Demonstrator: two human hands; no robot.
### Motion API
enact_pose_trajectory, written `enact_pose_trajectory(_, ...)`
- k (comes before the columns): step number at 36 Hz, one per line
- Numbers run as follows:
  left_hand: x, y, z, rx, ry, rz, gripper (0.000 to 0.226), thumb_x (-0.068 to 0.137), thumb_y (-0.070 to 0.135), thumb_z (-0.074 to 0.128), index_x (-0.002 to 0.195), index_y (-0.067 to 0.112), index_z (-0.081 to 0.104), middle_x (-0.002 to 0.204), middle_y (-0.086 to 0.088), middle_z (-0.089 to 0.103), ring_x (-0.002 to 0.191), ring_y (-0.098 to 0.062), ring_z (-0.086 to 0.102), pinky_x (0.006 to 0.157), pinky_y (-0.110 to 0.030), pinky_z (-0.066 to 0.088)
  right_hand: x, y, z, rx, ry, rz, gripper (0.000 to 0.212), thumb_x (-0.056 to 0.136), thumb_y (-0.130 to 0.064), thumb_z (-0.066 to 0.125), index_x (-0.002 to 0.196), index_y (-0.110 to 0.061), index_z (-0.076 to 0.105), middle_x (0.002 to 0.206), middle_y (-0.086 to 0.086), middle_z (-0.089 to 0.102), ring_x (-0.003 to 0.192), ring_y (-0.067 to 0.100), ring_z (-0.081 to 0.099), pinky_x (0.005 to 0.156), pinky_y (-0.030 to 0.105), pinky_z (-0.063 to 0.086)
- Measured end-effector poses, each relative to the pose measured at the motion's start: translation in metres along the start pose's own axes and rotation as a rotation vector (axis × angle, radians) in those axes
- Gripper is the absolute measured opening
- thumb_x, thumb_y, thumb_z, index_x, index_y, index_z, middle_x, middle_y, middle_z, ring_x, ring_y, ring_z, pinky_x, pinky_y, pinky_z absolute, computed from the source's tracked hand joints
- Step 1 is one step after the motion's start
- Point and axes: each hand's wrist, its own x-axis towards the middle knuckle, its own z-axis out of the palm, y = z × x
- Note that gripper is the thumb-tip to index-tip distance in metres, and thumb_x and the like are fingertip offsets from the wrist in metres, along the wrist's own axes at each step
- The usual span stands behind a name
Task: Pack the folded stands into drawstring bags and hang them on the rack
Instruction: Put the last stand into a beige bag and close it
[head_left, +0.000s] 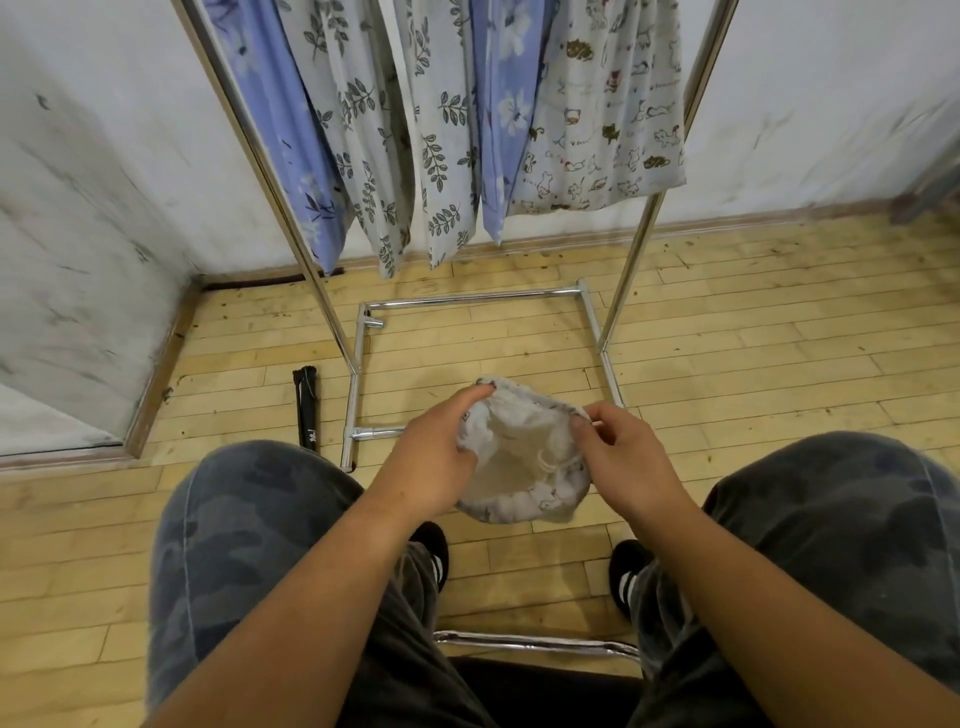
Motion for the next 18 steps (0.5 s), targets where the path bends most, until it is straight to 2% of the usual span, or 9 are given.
enact_pose_trajectory(1,0.003,0.001,-0.005,-0.012,-0.006,-0.011,0.076,0.093,-0.005,0.051,0.155,0.038,0.040,0.152,0.001,0.052,0.077,0.002,0.066,0.054,-0.006,0.042,0.001,-0.005,0.001,0.030,-0.002,0.013,0.026,0.106,-0.035,0.051,0.094,-0.022,0.069,0.091,0.005,0.077,0.088,0.030,0.074,0.084,0.054,0.061)
enact_pose_trajectory(3,0.008,0.002,-0.016,-0.019,-0.009,-0.020,0.075,0.093,-0.005,0.051,0.154,0.037,0.041,0.143,-0.004,0.060,0.070,-0.002,0.065,0.046,-0.007,0.038,0.003,-0.017,0.003,0.074,0.012,0.026,0.027,0.107,-0.034,0.051,0.096,-0.018,0.069,0.091,0.006,0.077,0.088,0.030,0.074,0.083,0.052,0.061)
enact_pose_trajectory(5,0.015,0.002,-0.029,0.014,-0.019,0.000,0.074,0.094,-0.004,0.052,0.153,0.039,0.041,0.141,-0.001,0.060,0.076,-0.010,0.065,0.049,-0.006,0.038,0.006,-0.030,0.004,0.085,0.036,0.008,0.027,0.107,-0.034,0.050,0.095,-0.016,0.068,0.089,0.006,0.076,0.083,0.025,0.073,0.073,0.041,0.058)
enact_pose_trajectory(7,0.022,0.001,-0.047,0.052,-0.058,0.006,0.073,0.095,-0.001,0.052,0.152,0.043,0.042,0.141,0.009,0.055,0.074,-0.003,0.059,0.052,-0.007,0.039,0.011,-0.042,0.006,0.088,0.055,-0.011,0.027,0.107,-0.034,0.050,0.092,-0.017,0.066,0.088,0.008,0.074,0.077,0.022,0.069,0.064,0.033,0.051)
enact_pose_trajectory(9,0.029,-0.003,-0.066,0.091,-0.115,-0.003,0.069,0.096,0.003,0.051,0.148,0.049,0.045,0.139,0.013,0.052,0.066,0.000,0.059,0.051,-0.009,0.040,0.015,-0.051,0.009,0.097,0.062,-0.029,0.028,0.106,-0.036,0.051,0.089,-0.019,0.065,0.088,0.014,0.072,0.075,0.028,0.065,0.066,0.034,0.048)
enact_pose_trajectory(10,0.033,-0.006,-0.077,0.091,-0.144,-0.011,0.067,0.097,0.006,0.051,0.144,0.052,0.048,0.137,0.015,0.052,0.068,-0.002,0.065,0.054,-0.013,0.046,0.018,-0.056,0.013,0.094,0.062,-0.034,0.028,0.105,-0.037,0.052,0.089,-0.018,0.065,0.090,0.017,0.071,0.077,0.033,0.066,0.067,0.037,0.049)
enact_pose_trajectory(13,0.041,-0.015,-0.110,0.049,-0.154,-0.047,0.050,0.100,0.019,0.057,0.136,0.053,0.056,0.137,0.014,0.061,0.108,-0.010,0.068,0.085,-0.029,0.056,0.023,-0.068,0.026,0.078,0.048,-0.047,0.029,0.105,-0.037,0.053,0.090,-0.016,0.066,0.094,0.021,0.070,0.081,0.036,0.067,0.069,0.040,0.050)
enact_pose_trajectory(15,0.044,-0.029,-0.130,0.006,-0.089,-0.107,0.046,0.101,0.016,0.056,0.135,0.046,0.059,0.129,0.013,0.065,0.112,-0.002,0.062,0.087,-0.026,0.053,0.025,-0.073,0.037,0.067,0.038,-0.053,0.029,0.106,-0.035,0.052,0.092,-0.014,0.065,0.095,0.021,0.070,0.076,0.026,0.063,0.066,0.035,0.046)
enact_pose_trajectory(18,0.044,-0.061,-0.150,-0.061,0.032,-0.182,0.043,0.102,0.012,0.054,0.133,0.040,0.063,0.122,0.013,0.068,0.112,-0.006,0.062,0.083,-0.020,0.048,0.032,-0.077,0.054,0.030,0.039,-0.037,0.025,0.107,-0.033,0.050,0.097,-0.015,0.065,0.093,0.011,0.070,0.073,0.015,0.060,0.061,0.029,0.044)
